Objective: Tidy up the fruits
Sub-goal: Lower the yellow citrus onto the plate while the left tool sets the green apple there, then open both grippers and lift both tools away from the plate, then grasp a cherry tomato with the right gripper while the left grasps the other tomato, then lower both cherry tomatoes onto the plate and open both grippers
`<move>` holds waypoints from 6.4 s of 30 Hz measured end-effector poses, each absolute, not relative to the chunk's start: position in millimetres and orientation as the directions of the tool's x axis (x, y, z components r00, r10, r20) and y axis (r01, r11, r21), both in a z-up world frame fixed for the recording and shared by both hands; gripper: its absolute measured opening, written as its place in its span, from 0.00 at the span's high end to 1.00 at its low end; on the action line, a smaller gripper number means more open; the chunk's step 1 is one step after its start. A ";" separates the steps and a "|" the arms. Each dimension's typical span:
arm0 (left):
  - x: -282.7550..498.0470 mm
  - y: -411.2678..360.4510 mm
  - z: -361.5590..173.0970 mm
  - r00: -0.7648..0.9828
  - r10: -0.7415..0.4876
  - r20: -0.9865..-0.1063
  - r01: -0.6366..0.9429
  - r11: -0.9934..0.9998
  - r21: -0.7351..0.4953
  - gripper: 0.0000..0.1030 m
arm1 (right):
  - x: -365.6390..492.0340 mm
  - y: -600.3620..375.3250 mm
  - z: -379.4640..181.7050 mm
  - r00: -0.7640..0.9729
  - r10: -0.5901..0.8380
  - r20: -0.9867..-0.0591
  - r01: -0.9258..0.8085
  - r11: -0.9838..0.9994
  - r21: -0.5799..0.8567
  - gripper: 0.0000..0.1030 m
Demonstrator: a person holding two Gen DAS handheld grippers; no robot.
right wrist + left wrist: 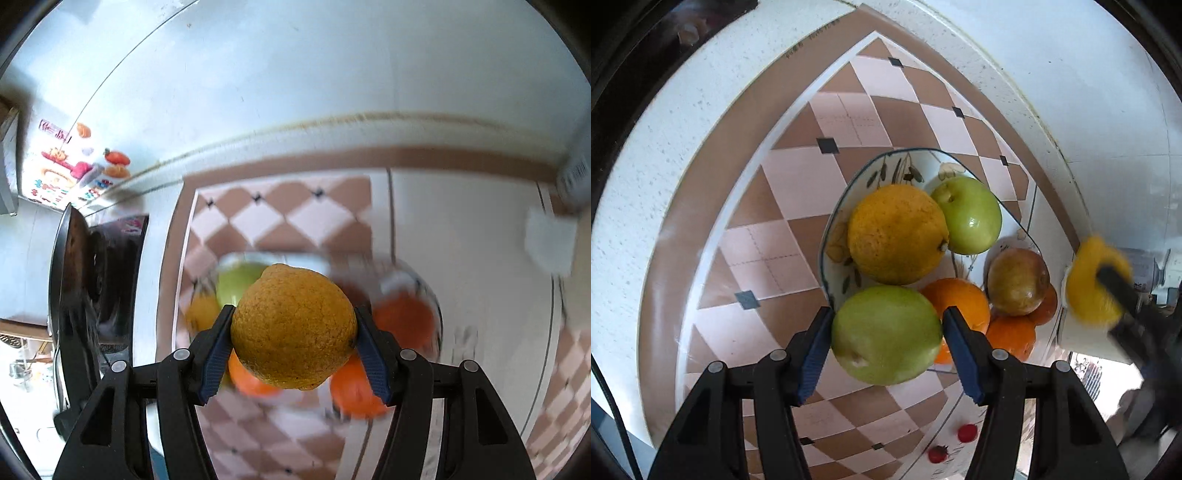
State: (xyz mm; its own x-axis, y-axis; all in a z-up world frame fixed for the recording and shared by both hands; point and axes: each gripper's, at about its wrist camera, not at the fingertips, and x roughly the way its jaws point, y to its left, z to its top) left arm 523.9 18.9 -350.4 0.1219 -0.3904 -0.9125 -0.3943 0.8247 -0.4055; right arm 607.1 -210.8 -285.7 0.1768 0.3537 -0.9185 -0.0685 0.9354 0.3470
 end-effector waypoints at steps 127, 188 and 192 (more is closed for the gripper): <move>407.2 -138.9 -322.4 0.134 0.092 -0.987 0.224 0.967 0.120 0.00 | 386.8 -332.9 -387.0 0.147 0.288 -0.946 0.235 0.919 0.317 0.68; 576.2 -103.7 -304.1 -0.073 -0.227 -0.971 0.040 0.972 -0.231 0.26 | 494.6 -245.2 -357.0 0.217 0.541 -0.813 0.189 0.794 0.578 0.24; 563.6 -93.1 -288.1 -0.010 -0.174 -0.985 0.063 0.983 -0.174 0.08 | 485.5 -250.5 -336.4 0.206 0.428 -0.880 0.135 0.878 0.459 0.13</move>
